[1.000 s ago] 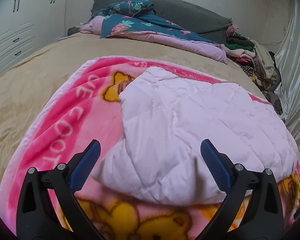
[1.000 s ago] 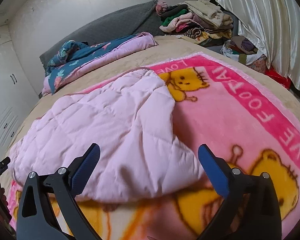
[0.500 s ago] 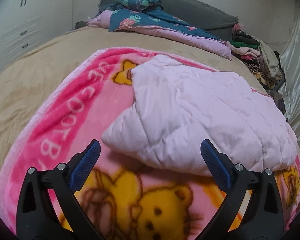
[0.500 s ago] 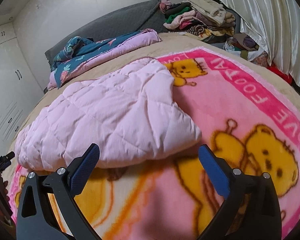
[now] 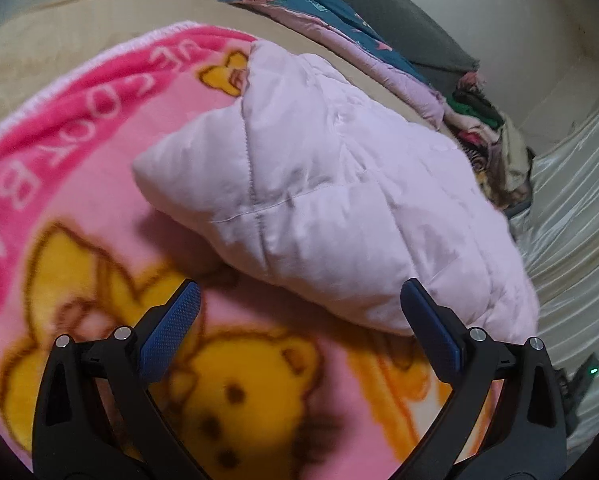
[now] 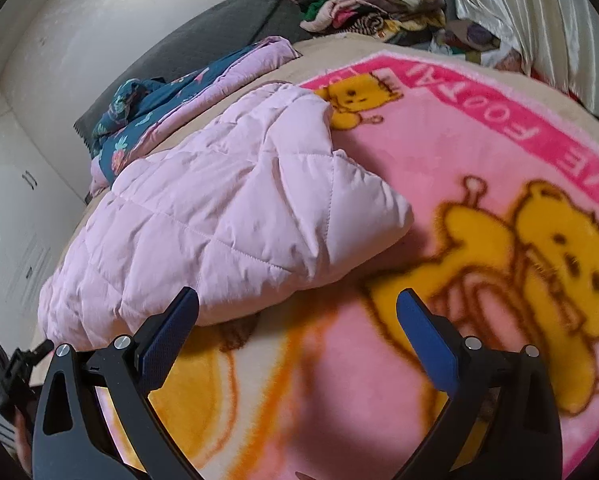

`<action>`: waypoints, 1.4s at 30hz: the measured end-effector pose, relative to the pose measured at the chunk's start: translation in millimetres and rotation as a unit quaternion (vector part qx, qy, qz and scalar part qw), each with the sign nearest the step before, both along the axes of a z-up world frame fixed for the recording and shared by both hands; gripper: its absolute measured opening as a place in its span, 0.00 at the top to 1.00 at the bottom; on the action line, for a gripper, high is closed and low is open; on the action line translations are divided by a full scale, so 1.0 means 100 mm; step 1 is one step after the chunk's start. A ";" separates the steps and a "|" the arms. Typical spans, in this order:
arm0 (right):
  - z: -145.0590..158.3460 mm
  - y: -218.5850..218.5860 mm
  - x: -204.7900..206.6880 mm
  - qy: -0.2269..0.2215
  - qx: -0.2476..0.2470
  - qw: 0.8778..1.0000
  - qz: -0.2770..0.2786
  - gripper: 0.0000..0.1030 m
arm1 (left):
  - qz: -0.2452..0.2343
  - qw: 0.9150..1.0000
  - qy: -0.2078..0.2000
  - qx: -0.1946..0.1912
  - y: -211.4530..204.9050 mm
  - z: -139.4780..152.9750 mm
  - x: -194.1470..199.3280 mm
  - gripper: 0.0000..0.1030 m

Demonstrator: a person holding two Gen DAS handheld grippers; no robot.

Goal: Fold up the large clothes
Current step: 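Grasp the jacket hem with both tools and lift it, then fold the lifted hem over the jacket body with both tools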

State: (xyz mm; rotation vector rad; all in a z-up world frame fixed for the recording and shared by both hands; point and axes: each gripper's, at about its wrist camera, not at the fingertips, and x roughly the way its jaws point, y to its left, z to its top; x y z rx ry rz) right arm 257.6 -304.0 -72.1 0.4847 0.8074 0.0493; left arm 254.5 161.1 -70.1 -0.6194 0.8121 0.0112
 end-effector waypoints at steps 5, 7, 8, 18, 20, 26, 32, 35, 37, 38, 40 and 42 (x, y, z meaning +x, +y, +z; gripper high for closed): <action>-0.11 -0.03 0.24 0.013 0.048 0.998 -0.029 0.04 | 0.018 0.999 -0.010 -0.042 0.06 -0.05 0.15 0.09; -0.13 -0.04 0.31 0.011 0.055 0.998 -0.038 0.04 | 0.026 0.998 -0.008 -0.062 0.10 -0.10 0.21 0.09; -0.16 -0.03 0.37 0.012 0.055 0.998 -0.040 0.04 | 0.029 0.997 -0.007 -0.066 0.11 -0.11 0.23 0.09; -0.30 -0.09 0.65 0.007 0.082 0.995 -0.055 0.04 | 0.037 0.996 0.001 -0.083 0.13 -0.24 0.48 0.08; -0.31 -0.09 0.67 0.005 0.086 0.995 -0.056 0.04 | 0.042 0.995 0.002 -0.093 0.15 -0.26 0.51 0.08; -0.34 -0.10 0.72 -0.004 0.099 0.993 -0.059 0.04 | 0.049 0.992 -0.002 -0.117 0.16 -0.30 0.60 0.08; -0.36 -0.08 0.76 -0.010 0.096 0.994 -0.057 0.04 | 0.042 0.993 -0.009 -0.112 0.18 -0.32 0.63 0.08; -0.35 -0.05 0.78 -0.012 0.091 0.994 -0.052 0.05 | 0.038 0.993 -0.012 -0.107 0.17 -0.32 0.65 0.08; -0.35 -0.04 0.78 -0.014 0.090 0.995 -0.046 0.11 | 0.037 0.994 -0.014 -0.104 0.17 -0.32 0.62 0.08; -0.34 -0.03 0.79 -0.016 0.088 0.995 -0.043 0.13 | 0.036 0.994 -0.015 -0.103 0.17 -0.33 0.63 0.08; -0.33 -0.02 0.77 -0.020 0.084 0.996 -0.036 0.19 | 0.034 0.995 -0.019 -0.097 0.16 -0.33 0.61 0.08; -0.32 -0.02 0.77 -0.023 0.083 0.996 -0.033 0.23 | 0.030 0.995 -0.024 -0.091 0.15 -0.33 0.60 0.08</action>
